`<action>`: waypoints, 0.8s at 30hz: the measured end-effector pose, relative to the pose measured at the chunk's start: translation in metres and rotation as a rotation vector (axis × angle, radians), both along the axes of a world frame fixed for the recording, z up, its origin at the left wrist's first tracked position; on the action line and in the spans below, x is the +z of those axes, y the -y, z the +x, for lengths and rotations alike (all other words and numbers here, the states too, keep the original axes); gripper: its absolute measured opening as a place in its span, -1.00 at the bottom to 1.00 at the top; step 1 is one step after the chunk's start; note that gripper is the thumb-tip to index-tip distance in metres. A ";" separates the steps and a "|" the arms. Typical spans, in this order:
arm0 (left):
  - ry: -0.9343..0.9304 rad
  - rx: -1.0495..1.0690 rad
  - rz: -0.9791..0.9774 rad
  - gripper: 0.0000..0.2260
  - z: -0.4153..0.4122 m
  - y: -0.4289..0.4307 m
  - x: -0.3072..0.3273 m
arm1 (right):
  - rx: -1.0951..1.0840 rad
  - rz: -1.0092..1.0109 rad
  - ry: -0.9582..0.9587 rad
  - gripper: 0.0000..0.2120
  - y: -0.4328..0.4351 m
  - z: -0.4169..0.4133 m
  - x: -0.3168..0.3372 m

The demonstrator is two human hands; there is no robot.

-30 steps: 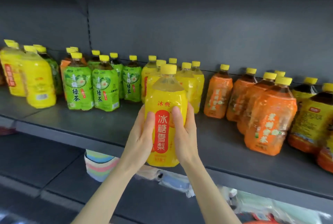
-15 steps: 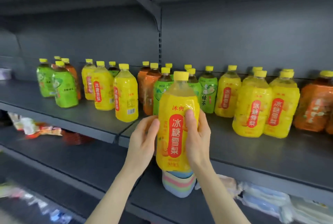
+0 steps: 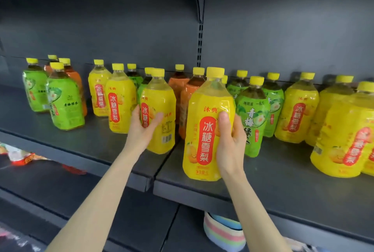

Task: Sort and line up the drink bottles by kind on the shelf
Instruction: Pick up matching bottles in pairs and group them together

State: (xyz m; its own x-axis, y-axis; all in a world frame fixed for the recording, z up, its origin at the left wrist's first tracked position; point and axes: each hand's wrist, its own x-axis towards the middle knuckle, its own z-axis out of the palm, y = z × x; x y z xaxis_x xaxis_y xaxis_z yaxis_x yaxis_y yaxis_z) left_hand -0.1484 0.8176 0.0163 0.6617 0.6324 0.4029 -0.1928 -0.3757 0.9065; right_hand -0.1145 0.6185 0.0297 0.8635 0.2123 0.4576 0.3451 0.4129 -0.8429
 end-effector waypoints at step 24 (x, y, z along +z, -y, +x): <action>0.081 -0.328 -0.212 -0.28 -0.027 0.051 0.022 | -0.387 -0.008 -0.009 -0.64 0.023 -0.029 -0.006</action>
